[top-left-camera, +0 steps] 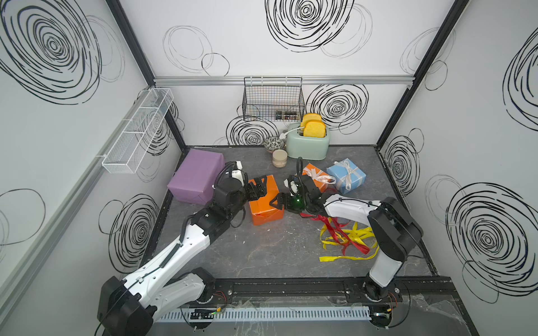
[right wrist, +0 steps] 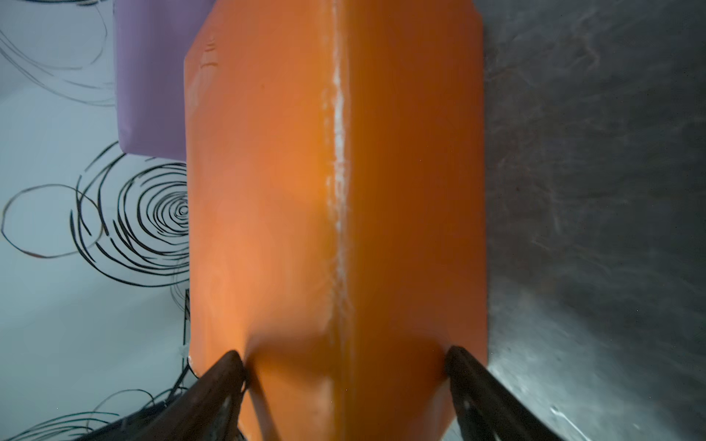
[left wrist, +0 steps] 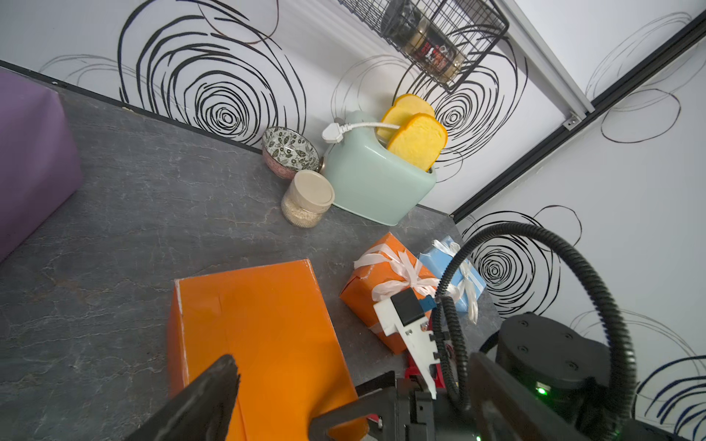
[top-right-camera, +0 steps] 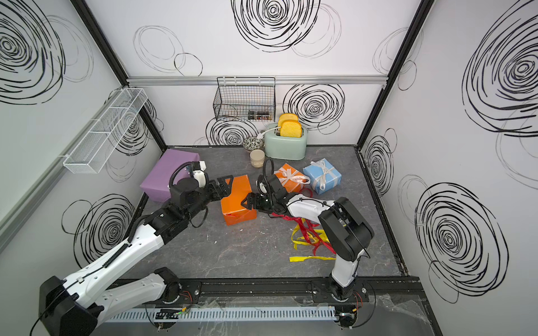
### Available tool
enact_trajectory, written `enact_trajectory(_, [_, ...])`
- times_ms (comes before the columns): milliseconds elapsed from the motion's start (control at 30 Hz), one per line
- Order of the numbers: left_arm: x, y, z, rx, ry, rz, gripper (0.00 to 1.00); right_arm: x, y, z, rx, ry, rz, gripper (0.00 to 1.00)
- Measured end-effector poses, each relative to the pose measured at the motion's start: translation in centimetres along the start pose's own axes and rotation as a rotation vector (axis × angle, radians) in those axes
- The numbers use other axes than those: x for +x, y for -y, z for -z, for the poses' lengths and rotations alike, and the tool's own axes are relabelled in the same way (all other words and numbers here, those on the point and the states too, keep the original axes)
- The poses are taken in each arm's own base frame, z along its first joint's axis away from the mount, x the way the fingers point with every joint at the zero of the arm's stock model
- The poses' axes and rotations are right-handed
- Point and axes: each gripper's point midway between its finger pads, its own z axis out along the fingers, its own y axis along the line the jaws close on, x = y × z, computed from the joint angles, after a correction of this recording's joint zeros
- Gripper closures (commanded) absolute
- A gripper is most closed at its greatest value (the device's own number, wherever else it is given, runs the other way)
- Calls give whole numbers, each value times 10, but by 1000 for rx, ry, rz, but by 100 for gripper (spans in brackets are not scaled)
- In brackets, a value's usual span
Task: Untie the ribbon bows on the gift boxes
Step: Move the gift box to the center of the board.
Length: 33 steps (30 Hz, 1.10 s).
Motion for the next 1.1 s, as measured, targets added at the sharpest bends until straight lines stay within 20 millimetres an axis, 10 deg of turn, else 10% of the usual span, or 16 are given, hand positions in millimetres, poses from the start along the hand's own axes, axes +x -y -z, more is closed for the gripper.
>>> enact_trajectory(633, [-11,-22,-1,-59,23,54,4,-104,-36,-105,-179,121,-111,5])
enact_trajectory(900, [-12,-23,-2,-49,16,70,4,-106,-32,-87,-110,155,-17,2])
enact_trajectory(1100, [-11,-22,-2,-41,9,78,4,-106,-51,-28,-84,225,72,2])
